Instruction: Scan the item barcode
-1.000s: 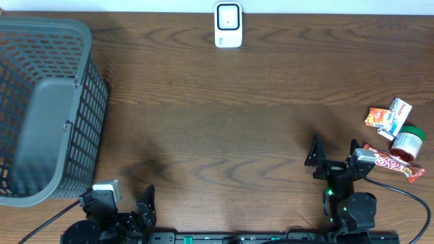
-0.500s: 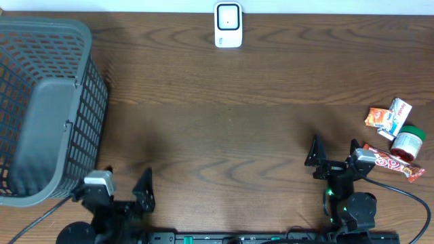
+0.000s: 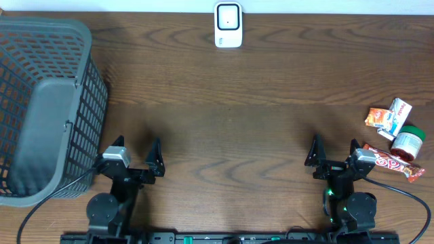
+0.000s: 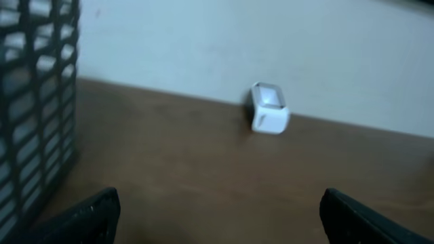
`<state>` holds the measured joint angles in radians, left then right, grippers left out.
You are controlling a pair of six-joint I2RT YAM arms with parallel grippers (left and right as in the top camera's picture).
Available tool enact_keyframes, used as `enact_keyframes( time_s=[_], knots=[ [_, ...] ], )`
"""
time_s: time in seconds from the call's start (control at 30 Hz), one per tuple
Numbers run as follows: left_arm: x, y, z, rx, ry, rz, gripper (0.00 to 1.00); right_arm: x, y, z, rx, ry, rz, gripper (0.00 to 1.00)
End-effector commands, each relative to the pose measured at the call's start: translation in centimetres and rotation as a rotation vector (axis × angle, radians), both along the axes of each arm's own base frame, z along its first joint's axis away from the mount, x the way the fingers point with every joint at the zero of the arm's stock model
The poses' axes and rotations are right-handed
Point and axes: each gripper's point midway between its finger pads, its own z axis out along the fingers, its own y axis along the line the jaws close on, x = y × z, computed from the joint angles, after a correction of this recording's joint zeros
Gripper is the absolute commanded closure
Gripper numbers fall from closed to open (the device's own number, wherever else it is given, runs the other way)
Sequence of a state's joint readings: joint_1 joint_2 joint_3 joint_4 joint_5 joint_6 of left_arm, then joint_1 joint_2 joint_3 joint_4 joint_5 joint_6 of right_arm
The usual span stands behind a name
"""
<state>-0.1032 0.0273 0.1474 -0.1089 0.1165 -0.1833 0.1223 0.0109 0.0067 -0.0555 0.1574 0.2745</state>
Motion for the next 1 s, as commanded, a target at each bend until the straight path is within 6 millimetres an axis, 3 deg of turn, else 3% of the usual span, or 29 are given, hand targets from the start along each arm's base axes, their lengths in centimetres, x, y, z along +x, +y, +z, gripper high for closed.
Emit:
enact_keyframes(
  time_s=[0.0, 0.23, 0.97],
  knots=[
    [0.4, 1.7, -2.4, 0.023, 0.029, 0.102, 0.06, 0.0, 0.1, 0.0, 0.009, -0.001, 0.001, 0.01],
    [0.8, 2.1, -5.5, 0.045, 0.079, 0.127, 0.06, 0.0, 0.1, 0.0, 0.009, -0.001, 0.001, 0.01],
    [0.9, 2.1, -5.5, 0.089, 0.071, 0.118, 0.06, 0.0, 0.1, 0.0, 0.009, -0.001, 0.001, 0.01]
  ],
)
